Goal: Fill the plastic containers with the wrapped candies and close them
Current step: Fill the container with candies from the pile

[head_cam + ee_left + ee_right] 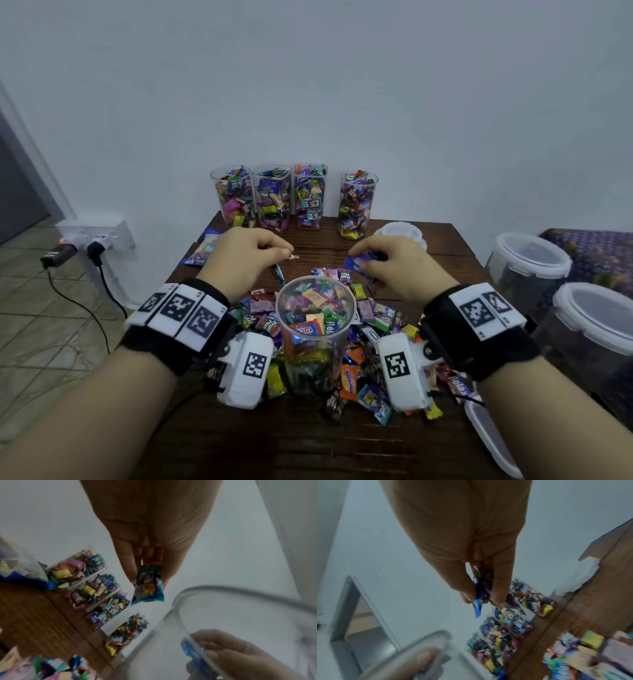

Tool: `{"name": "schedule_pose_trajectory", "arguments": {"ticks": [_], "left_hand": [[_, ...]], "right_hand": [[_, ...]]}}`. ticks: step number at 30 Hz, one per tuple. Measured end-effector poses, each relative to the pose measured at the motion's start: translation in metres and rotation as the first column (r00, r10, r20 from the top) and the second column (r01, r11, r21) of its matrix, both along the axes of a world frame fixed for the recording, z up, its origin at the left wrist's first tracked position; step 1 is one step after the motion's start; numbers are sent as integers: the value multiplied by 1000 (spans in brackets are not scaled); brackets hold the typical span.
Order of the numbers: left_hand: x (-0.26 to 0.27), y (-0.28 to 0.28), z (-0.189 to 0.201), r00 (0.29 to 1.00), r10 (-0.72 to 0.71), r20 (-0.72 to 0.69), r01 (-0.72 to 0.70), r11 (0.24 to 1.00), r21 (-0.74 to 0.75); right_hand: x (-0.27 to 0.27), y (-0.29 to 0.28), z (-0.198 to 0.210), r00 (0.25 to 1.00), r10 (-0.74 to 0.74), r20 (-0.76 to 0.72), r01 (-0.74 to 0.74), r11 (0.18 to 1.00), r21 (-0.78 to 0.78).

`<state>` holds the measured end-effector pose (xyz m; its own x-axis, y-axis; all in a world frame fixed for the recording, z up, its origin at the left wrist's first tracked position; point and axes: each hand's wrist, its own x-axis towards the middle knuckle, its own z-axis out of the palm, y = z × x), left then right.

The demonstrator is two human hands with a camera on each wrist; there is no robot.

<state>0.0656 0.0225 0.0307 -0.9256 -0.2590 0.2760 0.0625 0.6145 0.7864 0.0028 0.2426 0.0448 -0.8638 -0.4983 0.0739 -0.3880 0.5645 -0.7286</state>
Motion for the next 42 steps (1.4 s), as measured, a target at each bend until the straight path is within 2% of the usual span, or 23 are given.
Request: {"name": "schedule_pose_trajectory", "arguments": {"ticks": [5, 9, 16, 21, 25, 27, 29, 32, 34, 37, 42], "left_hand": [[17, 6, 10, 998, -5, -65, 9, 999, 51], [24, 10, 12, 996, -14, -83, 19, 998, 59], [29, 13, 15, 994, -14, -111, 20, 998, 55], [31, 16, 21, 988, -24, -149, 35, 997, 73], [32, 23, 23, 983, -45, -178, 60, 995, 83], [33, 27, 22, 980, -62, -190, 80, 992, 93], [33, 30, 21, 977, -76, -199, 101, 988, 119], [34, 35, 20, 974, -96, -205, 126, 982, 140], [36, 39, 19, 974, -106, -201, 134, 982, 130], [39, 45, 14, 973, -137, -187, 163, 978, 133], [42, 50, 2, 978, -146, -149, 159, 985, 75]], "right_hand": [[30, -5, 20, 993, 80, -84, -95, 977, -193], [50, -14, 19, 983, 168, -69, -181, 945, -272], [64, -22, 5, 967, 215, -136, -234, 963, -134], [68, -18, 0, 979, 153, -133, -177, 964, -200], [71, -13, -12, 987, 26, -159, -87, 916, -392], [74, -10, -22, 991, -34, -128, -30, 887, -461], [76, -7, -33, 999, -36, -27, 19, 879, -477], [81, -6, -52, 984, 62, 168, 29, 871, -491], [87, -9, -59, 963, 145, 227, -8, 858, -513], [93, -13, -61, 950, 224, 216, -61, 814, -578], [91, -15, -68, 970, 184, 158, -61, 816, -575]]}}
